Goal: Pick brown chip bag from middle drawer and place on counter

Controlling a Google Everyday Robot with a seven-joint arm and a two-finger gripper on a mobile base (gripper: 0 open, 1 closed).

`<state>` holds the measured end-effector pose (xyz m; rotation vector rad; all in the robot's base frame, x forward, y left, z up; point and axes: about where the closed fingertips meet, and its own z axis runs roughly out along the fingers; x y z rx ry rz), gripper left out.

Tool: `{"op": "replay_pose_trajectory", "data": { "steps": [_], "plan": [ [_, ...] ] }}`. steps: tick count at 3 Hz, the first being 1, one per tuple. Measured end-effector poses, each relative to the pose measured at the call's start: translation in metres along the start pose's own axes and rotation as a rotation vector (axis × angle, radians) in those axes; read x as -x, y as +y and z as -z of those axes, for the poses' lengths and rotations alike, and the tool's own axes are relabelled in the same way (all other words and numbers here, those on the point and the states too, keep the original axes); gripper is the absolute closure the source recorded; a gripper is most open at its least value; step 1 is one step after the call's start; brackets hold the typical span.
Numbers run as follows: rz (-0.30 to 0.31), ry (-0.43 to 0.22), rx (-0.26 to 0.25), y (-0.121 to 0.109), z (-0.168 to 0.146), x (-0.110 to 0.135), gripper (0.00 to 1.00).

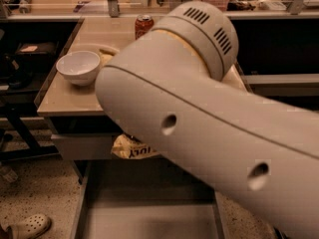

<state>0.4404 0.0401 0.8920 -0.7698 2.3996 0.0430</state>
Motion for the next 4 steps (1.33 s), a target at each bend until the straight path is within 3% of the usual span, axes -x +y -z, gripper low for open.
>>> {"op": "replay_pose_trajectory", "data": {
  "steps": [2,4],
  "plan": [
    [-0.014,0.039,-0.035,-0.054,-0.027,0.056,1.00],
    [0.005,0.083,-0.042,-0.077,-0.068,0.100,1.00]
  ]
}}
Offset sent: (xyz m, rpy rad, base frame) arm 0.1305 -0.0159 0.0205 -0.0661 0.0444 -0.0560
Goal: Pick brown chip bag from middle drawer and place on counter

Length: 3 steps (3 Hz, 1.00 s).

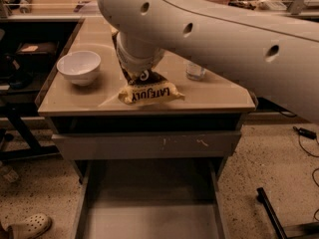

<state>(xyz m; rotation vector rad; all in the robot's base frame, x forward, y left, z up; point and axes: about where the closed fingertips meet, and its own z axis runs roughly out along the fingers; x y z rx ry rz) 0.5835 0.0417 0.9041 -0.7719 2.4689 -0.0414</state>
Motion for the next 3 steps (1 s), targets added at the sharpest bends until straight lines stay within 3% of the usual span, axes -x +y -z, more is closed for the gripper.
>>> {"op": "replay_pose_trajectory", "data": {
  "steps": [1,2,3],
  "plan": [
    [0.019,0.022,0.002,-0.005,-0.020,0.023,1.00],
    [0.017,0.030,0.000,-0.009,-0.038,0.036,0.90],
    [0.017,0.031,0.001,-0.009,-0.039,0.037,0.67]
  ]
}}
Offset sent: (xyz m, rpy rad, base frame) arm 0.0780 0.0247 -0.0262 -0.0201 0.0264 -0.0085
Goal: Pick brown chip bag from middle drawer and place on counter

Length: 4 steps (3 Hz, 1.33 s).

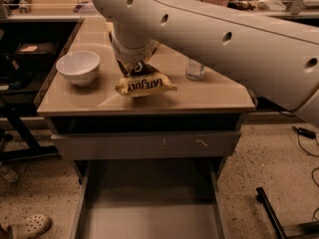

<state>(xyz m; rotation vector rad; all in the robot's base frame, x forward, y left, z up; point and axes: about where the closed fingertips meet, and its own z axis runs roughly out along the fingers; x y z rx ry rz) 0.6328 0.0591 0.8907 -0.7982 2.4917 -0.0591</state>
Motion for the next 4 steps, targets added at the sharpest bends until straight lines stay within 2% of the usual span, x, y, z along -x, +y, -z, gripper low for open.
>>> {"op": "replay_pose_trajectory", "data": {
  "steps": [3,4],
  "plan": [
    [0.000,0.000,0.000,0.0000,0.0000,0.0000,0.00],
    [0.000,0.000,0.000,0.0000,0.0001,0.0000,0.00]
  ]
}}
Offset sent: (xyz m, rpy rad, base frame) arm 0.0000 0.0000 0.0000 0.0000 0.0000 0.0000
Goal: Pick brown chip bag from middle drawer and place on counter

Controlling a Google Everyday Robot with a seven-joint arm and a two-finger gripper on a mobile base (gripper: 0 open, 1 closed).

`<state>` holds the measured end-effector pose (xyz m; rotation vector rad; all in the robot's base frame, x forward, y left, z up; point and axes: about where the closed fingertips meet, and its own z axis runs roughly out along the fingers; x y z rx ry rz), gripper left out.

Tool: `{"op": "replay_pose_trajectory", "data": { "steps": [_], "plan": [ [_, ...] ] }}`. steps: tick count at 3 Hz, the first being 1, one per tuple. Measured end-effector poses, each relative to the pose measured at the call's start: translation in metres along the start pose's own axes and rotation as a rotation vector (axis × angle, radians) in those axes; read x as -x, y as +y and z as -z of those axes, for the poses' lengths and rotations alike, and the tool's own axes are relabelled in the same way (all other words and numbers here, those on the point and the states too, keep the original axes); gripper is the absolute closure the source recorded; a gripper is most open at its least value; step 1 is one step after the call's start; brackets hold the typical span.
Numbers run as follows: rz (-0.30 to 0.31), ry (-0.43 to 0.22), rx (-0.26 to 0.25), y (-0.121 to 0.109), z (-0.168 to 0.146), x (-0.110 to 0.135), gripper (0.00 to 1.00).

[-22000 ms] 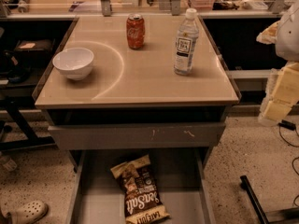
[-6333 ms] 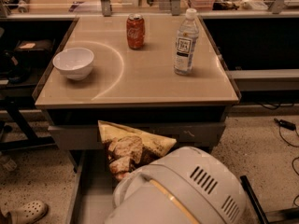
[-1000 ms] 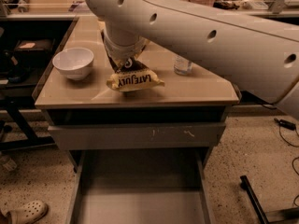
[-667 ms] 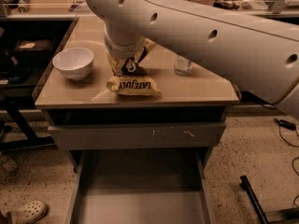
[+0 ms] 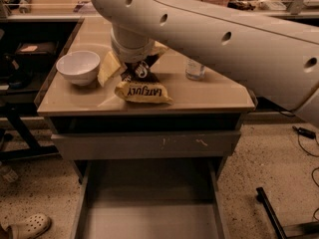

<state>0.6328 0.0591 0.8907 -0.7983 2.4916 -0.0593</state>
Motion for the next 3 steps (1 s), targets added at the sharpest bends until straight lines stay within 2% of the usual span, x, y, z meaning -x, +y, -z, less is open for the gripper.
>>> {"op": "replay_pose_trajectory", "data": {
  "steps": [1,2,3],
  "plan": [
    [0.025,-0.029,-0.067,-0.015,0.044,0.021,0.00],
    [0.055,-0.084,-0.216,-0.048,0.128,0.065,0.00],
    [0.047,-0.094,-0.232,-0.043,0.156,0.083,0.00]
  ]
}}
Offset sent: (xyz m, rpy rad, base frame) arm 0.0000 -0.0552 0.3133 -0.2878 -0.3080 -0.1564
